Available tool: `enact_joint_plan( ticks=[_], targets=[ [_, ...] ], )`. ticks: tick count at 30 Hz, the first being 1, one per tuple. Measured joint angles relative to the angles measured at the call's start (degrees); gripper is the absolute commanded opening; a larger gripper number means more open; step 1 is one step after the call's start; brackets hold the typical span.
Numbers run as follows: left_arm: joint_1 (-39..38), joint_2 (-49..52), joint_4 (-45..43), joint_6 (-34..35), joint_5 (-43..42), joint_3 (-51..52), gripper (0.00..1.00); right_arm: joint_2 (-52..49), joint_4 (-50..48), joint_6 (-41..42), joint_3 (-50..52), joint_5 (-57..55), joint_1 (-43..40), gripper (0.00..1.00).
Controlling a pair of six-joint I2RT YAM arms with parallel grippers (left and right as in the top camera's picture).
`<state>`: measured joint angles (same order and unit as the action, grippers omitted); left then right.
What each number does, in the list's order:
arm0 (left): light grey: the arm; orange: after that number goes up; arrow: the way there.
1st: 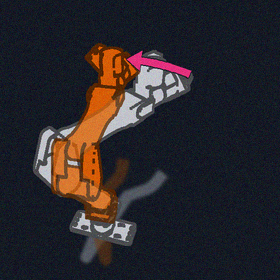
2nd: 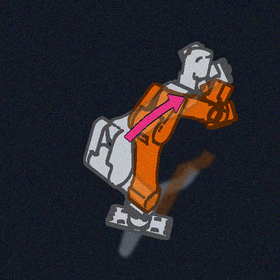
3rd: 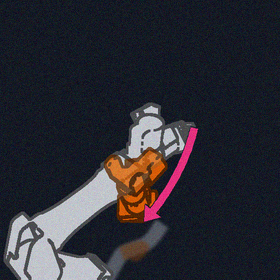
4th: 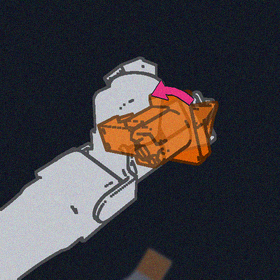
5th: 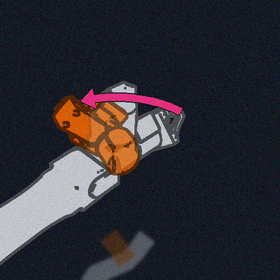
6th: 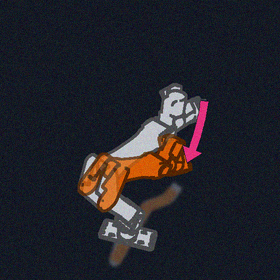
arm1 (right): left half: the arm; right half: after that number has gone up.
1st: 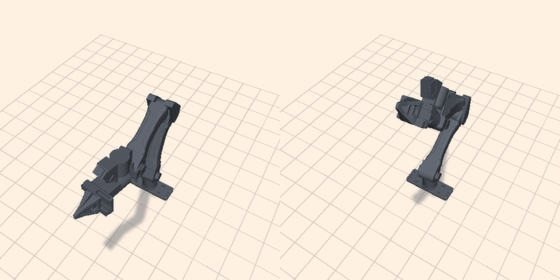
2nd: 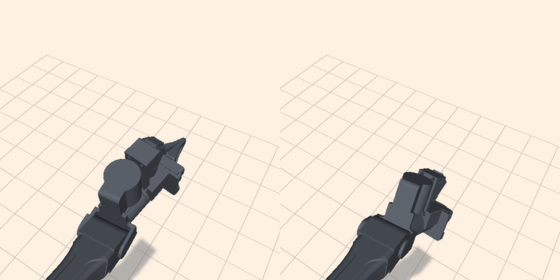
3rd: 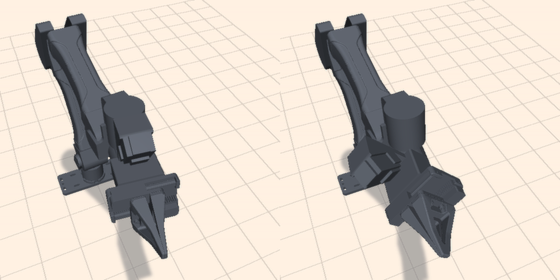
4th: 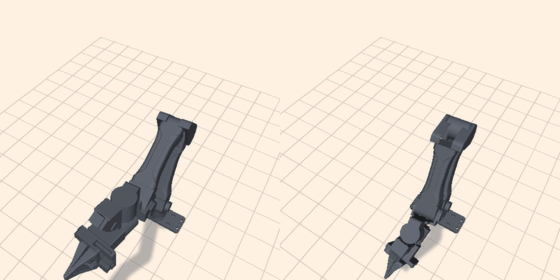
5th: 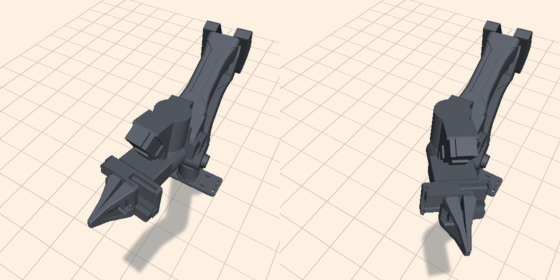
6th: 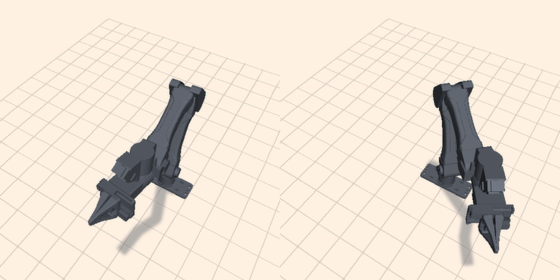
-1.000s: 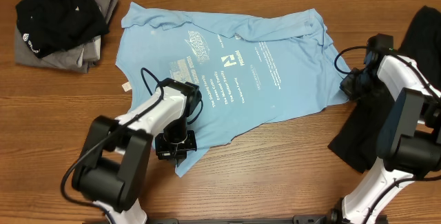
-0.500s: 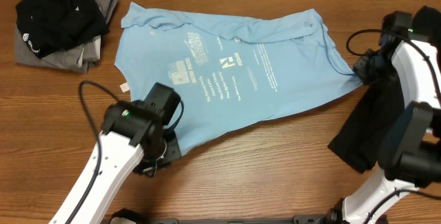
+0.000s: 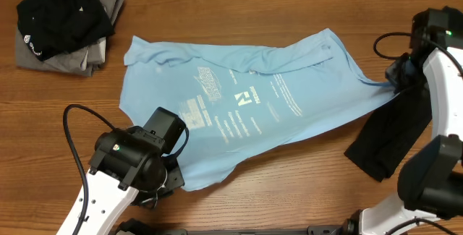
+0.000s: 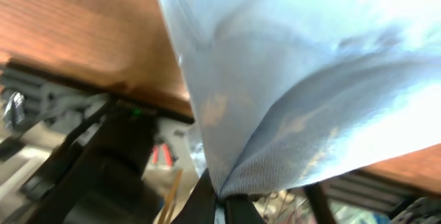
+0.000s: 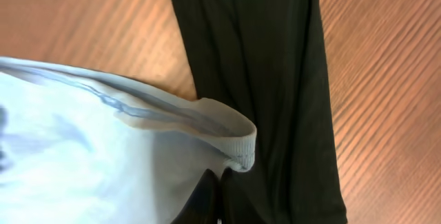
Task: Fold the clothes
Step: 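Fold the T-shirt's bottom half upward toward the collar with both grippers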
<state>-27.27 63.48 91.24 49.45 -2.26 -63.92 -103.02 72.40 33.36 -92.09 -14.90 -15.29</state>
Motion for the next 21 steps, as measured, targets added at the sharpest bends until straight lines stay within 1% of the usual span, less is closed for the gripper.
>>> enact_joint_plan(
  ticks=[5, 10, 18, 21],
  targets=[
    [0.0, 1.1, -5.2, 0.2, 2.3, 0.0, 0.04, 0.9, -3.9, -1.4, 0.0, 2.8, 0.0, 0.04],
    [0.0, 5.2, -10.5, 0.2, 7.1, 0.0, 0.04, 0.7, -8.7, -2.3, 0.0, 6.7, 0.2, 0.04],
    [0.0, 17.3, -19.1, 0.4, 16.6, 0.0, 0.05, -1.4, -18.4, -3.0, 0.0, 9.1, 3.5, 0.04],
    [1.1, 21.7, -21.5, 0.4, 19.9, 0.0, 0.04, -2.8, -21.1, -3.1, 0.0, 9.3, 4.8, 0.04]
  ],
)
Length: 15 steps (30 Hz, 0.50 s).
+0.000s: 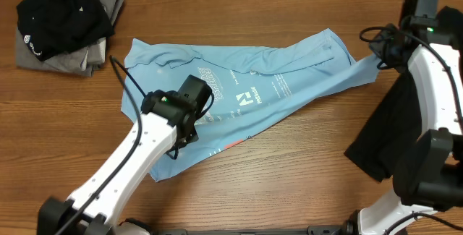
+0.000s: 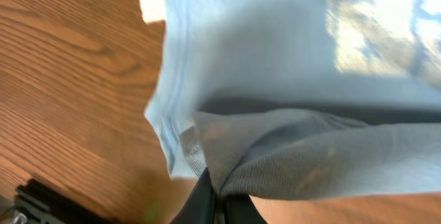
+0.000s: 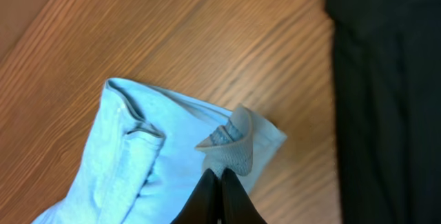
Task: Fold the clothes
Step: 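Fold the T-shirt's bottom half upward toward the collar with both grippers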
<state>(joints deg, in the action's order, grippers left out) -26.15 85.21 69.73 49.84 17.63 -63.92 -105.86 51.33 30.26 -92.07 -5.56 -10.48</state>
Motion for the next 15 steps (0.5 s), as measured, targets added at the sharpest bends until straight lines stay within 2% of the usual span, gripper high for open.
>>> enact_joint_plan(
  ticks=[9, 15],
  targets=[
    [8.0, 7.2, -10.0, -1.8, 4.1, 0.0, 0.05, -8.1, -1.5, -0.1, 0.7, 0.3, 0.6, 0.04],
    [12.5, 7.6, -17.9, -5.9, 4.5, 0.0, 0.13, -11.0, -1.8, -0.1, 0.8, 0.2, 0.7, 0.04]
  ],
)
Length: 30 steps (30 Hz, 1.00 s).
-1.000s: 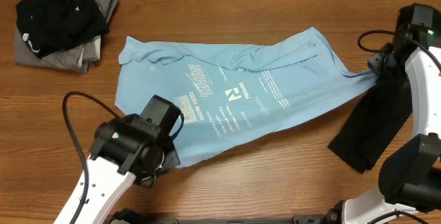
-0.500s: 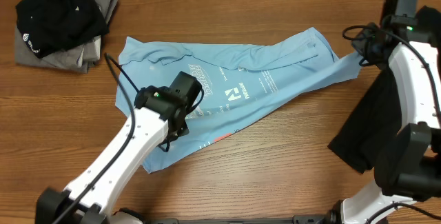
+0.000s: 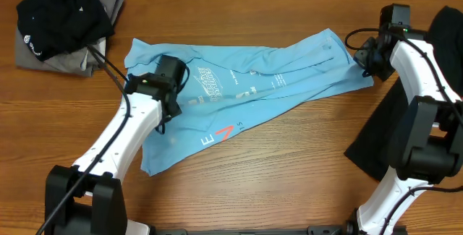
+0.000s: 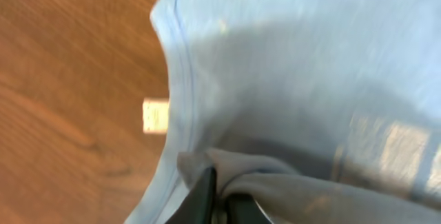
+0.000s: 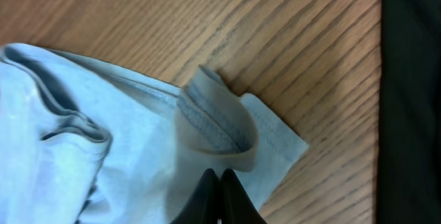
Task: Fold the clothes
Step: 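Fold the T-shirt's bottom half upward toward the collar with both grippers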
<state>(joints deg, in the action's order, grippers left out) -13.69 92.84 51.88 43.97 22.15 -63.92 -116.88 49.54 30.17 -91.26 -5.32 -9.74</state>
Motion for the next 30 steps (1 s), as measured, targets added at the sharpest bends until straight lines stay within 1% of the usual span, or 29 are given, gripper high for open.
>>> enact_joint_plan(
  ticks=[2, 3, 6, 9, 10, 11, 12, 13, 14, 15, 16, 18, 20, 24, 27, 29, 30],
  targets=[
    [0.7, 0.0, -2.4, -1.3, -0.1, 0.0, 0.22, -0.4, -0.7, 0.0, 0.0, 0.0, 0.1, 0.04],
    [0.7, 0.0, -3.9, -2.1, -0.3, 0.0, 0.24, -0.5, -1.0, 0.0, 0.0, 0.0, 0.1, 0.04],
    [0.7, 0.6, -7.8, -3.6, -1.6, 0.0, 0.24, -1.2, -1.6, 0.0, 0.0, 0.0, 0.5, 0.04],
    [0.7, 2.0, -9.8, -4.4, -2.9, 0.0, 0.24, -1.9, -2.4, 0.0, 0.0, 0.0, 1.4, 0.04],
    [0.7, 2.6, -10.1, -4.7, -3.2, 0.0, 0.25, -2.0, -2.7, 0.0, 0.0, 0.0, 1.9, 0.07],
    [0.7, 3.1, -10.3, -5.0, -3.3, 0.0, 0.30, -2.1, -3.0, 0.1, 0.0, 0.0, 2.4, 0.20],
    [0.7, 3.6, -10.4, -5.3, -3.4, 0.0, 0.33, -2.1, -3.2, 0.1, 0.0, 0.0, 2.7, 0.37],
    [0.7, 4.0, -10.5, -5.5, -3.4, 0.0, 0.39, -2.1, -3.4, 0.0, 0.0, 0.0, 3.0, 0.60],
    [0.7, 4.2, -10.7, -6.1, -3.5, 0.0, 0.45, -2.1, -3.4, -0.2, 0.0, 0.0, 3.3, 0.80],
    [0.7, 4.3, -11.0, -6.6, -3.6, 0.0, 0.51, -2.1, -3.2, -0.3, 0.0, -0.1, 3.5, 0.94],
    [0.7, 4.3, -11.1, -7.2, -3.7, 0.0, 0.57, -2.1, -2.3, -0.5, -0.2, -0.1, 3.5, 1.00],
    [0.7, 4.3, -10.8, -8.7, -4.1, -0.4, 0.68, -2.3, 0.2, -1.1, -1.0, -0.2, 3.2, 1.00],
    [0.9, 4.3, -10.0, -10.2, -4.6, -1.6, 0.73, -2.7, 3.1, -2.1, -3.7, -0.2, 2.4, 1.00],
    [1.1, 4.3, -11.5, -13.0, -5.6, -5.8, 0.76, -3.0, 5.6, -6.7, -11.5, 2.3, 0.3, 1.00],
    [1.5, 4.3, -17.9, -16.0, -7.7, -7.6, 0.77, -3.0, 4.8, -10.3, -15.4, 6.3, -0.6, 1.00],
    [2.0, 4.3, -21.2, -18.0, -8.8, -8.0, 0.77, -3.0, 4.7, -11.9, -15.7, 8.8, -0.6, 1.00],
    [2.4, 4.4, -22.6, -18.9, -9.3, -8.1, 0.79, -3.0, 5.1, -12.4, -15.7, 9.7, -0.4, 1.00]
  ],
)
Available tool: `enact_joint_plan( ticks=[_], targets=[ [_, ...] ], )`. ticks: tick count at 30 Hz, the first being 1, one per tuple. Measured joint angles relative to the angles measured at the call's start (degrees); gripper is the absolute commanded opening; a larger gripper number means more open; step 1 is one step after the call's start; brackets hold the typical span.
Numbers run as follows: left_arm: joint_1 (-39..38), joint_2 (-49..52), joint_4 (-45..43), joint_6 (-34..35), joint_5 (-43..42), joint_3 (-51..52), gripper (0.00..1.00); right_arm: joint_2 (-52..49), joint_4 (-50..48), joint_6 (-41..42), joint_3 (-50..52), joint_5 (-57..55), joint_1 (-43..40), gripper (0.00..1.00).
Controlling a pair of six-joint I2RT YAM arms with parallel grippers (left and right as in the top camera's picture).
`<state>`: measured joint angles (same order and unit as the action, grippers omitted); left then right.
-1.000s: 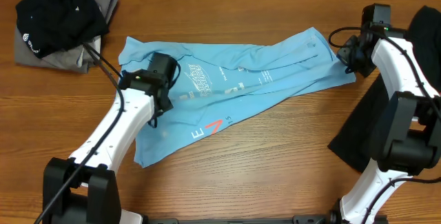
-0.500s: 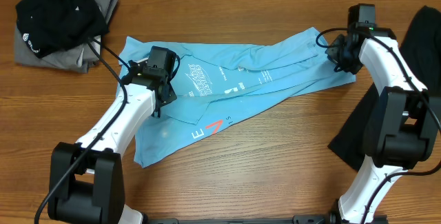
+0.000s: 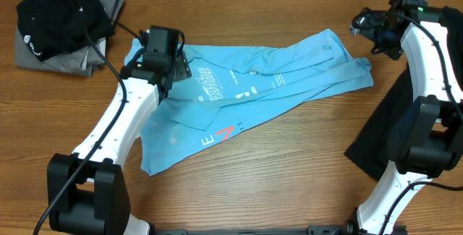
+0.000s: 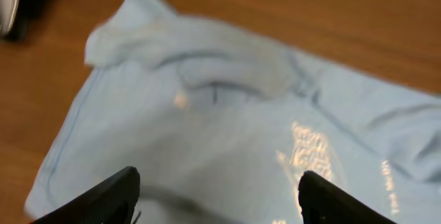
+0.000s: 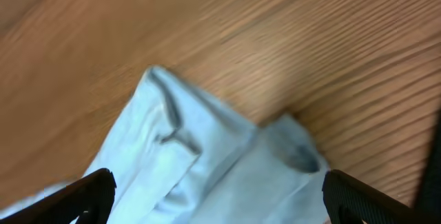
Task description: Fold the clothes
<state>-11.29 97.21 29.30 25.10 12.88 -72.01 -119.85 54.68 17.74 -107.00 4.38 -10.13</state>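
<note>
A light blue T-shirt with white print lies on the wooden table, folded over along its length, with one flap reaching toward the front left. My left gripper hovers open over the shirt's left end, the cloth below its fingers. My right gripper is open above the shirt's right end. Nothing sits between either pair of fingers.
A pile of black and grey clothes sits at the back left corner. A black garment lies at the right edge, beside the right arm. Bare wood stretches along the front.
Both grippers have let go of the shirt and stand open. The left one has moved back and left to the shirt's far left end; the right one is now higher, behind the right end.
The shirt lay spread out, my left gripper shut on its front hem, the right shut on its right end near the black garment. Then both held those parts farther back, the front edge folded over the print. Now the shirt lies folded and released.
</note>
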Motion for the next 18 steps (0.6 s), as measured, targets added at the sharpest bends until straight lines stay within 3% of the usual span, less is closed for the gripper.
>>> enact_joint_plan(
  ticks=[5, 14, 18],
  targets=[
    [4.6, 3.5, -0.2, -3.5, -2.0, -3.5, 0.88, 0.0, 2.6, -1.8, 0.1, 2.7, 1.8, 1.00],
    [18.9, 17.9, 3.8, -8.4, -15.1, -15.8, 0.86, 0.0, 4.1, -2.6, 0.1, 3.9, 4.7, 1.00],
    [21.6, 22.4, 3.9, -11.9, -18.6, -18.3, 0.86, 0.0, 5.1, -2.6, 0.1, 4.1, 5.4, 1.00]
  ],
)
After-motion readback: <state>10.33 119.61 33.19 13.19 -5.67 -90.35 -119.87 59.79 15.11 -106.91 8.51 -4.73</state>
